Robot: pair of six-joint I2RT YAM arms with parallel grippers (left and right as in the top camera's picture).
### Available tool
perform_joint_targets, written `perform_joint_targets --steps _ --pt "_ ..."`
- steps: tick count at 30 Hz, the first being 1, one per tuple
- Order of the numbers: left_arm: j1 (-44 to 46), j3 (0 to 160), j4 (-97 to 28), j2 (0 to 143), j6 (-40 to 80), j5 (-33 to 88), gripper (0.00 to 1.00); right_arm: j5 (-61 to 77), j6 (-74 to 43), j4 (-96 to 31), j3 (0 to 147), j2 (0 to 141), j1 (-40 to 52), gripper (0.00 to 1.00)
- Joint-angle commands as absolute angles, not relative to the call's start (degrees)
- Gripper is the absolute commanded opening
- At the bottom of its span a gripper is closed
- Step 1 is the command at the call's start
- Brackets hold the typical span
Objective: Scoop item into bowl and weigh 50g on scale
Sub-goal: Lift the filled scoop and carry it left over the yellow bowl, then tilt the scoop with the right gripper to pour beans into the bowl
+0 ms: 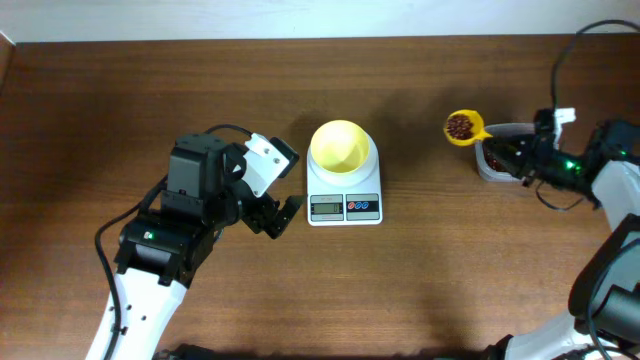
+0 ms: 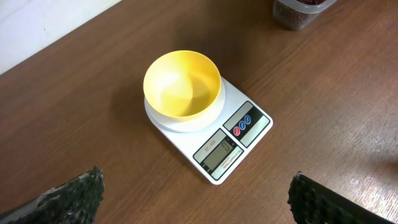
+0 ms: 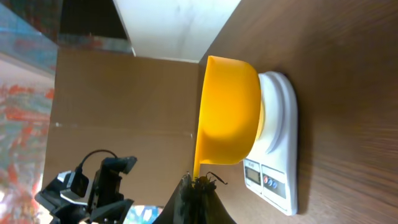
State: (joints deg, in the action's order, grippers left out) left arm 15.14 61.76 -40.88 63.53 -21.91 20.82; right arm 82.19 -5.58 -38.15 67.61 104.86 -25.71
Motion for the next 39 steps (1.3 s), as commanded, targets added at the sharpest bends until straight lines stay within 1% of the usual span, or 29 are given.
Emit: perform_joint_targets --steps 1,8,14,19,24,26,30,31,32,35,36,37,39 --pt "14.9 61.5 -40.8 63.3 -22.8 21.7 0.99 84.5 -5.0 -38.1 67.4 105.4 -22.0 0.05" --pt "14.9 61.5 -40.8 63.3 -22.8 21.6 0.99 84.2 -6.0 -37.1 67.4 105.4 -14.3 0.05" --pt "14.9 61.5 -40.8 63.3 -22.8 21.6 0.99 80.4 -19.0 -24.6 67.4 105.4 -9.5 0.05" --pt "14.9 61.5 -40.8 63.3 -22.8 21.6 0.99 77.9 -26.4 -17.0 67.4 105.4 -4.0 0.04" --pt "14.9 61.5 -40.8 63.3 -22.8 21.6 0.99 72.4 -28.0 -14.4 67.4 105.4 0.5 0.04" --pt "14.9 61.5 -40.8 63.3 -22.8 21.7 0.99 72.2 -27.9 -13.4 67.4 105.4 1.3 0.05" --pt "14.9 61.5 -40.8 63.3 -22.8 21.7 0.99 66.0 -27.9 -12.7 67.4 105.4 2.9 0.05" --pt "14.9 61.5 -40.8 63.3 -22.8 21.7 0.99 64.8 -27.7 -11.9 67.4 105.4 3.3 0.06" --pt "14.9 61.5 -40.8 63.3 -22.8 21.6 0.99 64.0 -27.2 -11.1 67.4 105.4 3.6 0.1" --pt "14.9 61.5 -40.8 63.3 -22.8 21.6 0.99 61.5 -25.8 -8.5 67.4 105.4 5.0 0.1" --pt "14.9 61.5 -40.8 63.3 -22.8 21.6 0.99 60.9 -25.7 -8.1 67.4 105.4 5.4 0.09" --pt "14.9 61.5 -40.8 63.3 -22.8 21.6 0.99 60.3 -25.7 -7.8 67.4 105.4 5.9 0.06" --pt "14.9 61.5 -40.8 63.3 -22.8 21.7 0.99 59.3 -22.7 -7.8 67.4 105.4 6.9 0.04"
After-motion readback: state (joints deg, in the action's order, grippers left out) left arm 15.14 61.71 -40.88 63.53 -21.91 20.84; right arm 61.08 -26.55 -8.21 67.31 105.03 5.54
